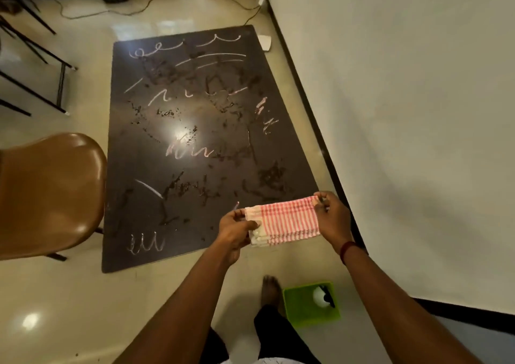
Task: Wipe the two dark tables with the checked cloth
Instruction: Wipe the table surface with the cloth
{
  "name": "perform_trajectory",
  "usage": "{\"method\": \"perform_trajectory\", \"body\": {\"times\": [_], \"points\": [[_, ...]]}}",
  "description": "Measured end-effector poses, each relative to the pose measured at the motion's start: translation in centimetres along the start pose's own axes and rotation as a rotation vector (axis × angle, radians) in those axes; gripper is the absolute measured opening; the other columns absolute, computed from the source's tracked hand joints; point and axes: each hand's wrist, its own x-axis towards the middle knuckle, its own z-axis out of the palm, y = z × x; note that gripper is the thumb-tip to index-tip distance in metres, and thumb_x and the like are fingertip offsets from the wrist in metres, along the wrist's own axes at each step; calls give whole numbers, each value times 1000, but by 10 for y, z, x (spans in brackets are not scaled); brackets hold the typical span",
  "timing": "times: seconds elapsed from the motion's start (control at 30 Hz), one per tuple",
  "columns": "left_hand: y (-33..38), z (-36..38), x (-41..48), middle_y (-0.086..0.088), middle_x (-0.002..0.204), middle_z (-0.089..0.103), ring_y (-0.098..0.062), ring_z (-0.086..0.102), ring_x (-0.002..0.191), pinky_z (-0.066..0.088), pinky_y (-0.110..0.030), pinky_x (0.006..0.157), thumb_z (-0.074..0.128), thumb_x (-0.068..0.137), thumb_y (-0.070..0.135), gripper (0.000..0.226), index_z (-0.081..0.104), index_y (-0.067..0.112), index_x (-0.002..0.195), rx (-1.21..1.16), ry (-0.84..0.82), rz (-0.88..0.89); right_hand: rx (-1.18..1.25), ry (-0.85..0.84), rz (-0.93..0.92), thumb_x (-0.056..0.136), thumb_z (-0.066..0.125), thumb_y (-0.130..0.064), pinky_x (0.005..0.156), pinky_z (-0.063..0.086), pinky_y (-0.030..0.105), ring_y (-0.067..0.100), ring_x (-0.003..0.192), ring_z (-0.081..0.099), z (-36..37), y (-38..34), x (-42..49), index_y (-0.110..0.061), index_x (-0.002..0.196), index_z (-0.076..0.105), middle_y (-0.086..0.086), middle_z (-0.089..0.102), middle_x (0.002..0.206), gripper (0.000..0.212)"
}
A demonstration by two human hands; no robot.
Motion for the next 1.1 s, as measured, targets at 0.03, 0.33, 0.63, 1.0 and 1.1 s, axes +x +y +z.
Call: {"method": "perform_trajectory", "body": {"times": [0.03, 0.33, 0.63, 1.0, 1.1], "points": [[-1, 5, 8, -14, 105, 72, -30, 71, 92, 59, -54, 78, 65, 83, -11, 32, 62, 7, 110, -7, 35, 38, -2, -9, -8, 90, 58, -7, 83, 46, 28, 25, 100, 62, 2, 0, 12, -13, 113, 64, 9, 68, 110, 24], [-22, -11, 11, -2, 102, 59, -18, 61, 90, 51, -28, 78, 67, 84, 8, 20, 63, 13, 102, 451, 679, 481, -258, 20, -299, 85, 63, -9, 78, 46, 26, 24, 96, 59, 37, -12, 19, -10, 105, 66, 10, 65, 104, 20], [-40, -69, 2, 1, 98, 53, -20, 58, 88, 49, -30, 74, 67, 88, 19, 13, 60, 13, 98, 774, 603, 484, -420, -56, -435, 81, 69, -19, 96, 45, 45, 32, 113, 56, 88, -5, -30, -12, 106, 67, 13, 65, 115, 26], [-18, 18, 30, -3, 95, 67, -24, 68, 84, 61, -46, 70, 77, 76, 30, 37, 55, 15, 102, 549, 322, 222, -110, 19, 100, 82, 71, -8, 71, 48, 22, 24, 83, 68, 29, 15, 22, -7, 99, 72, 10, 72, 91, 17], [-17, 20, 29, -2, 87, 67, -23, 70, 79, 61, -45, 67, 74, 79, 17, 22, 58, 14, 93, 549, 327, 225, -65, 62, 161, 79, 72, -5, 69, 48, 21, 22, 77, 69, 26, 11, 22, -6, 92, 74, 9, 74, 85, 14]]}}
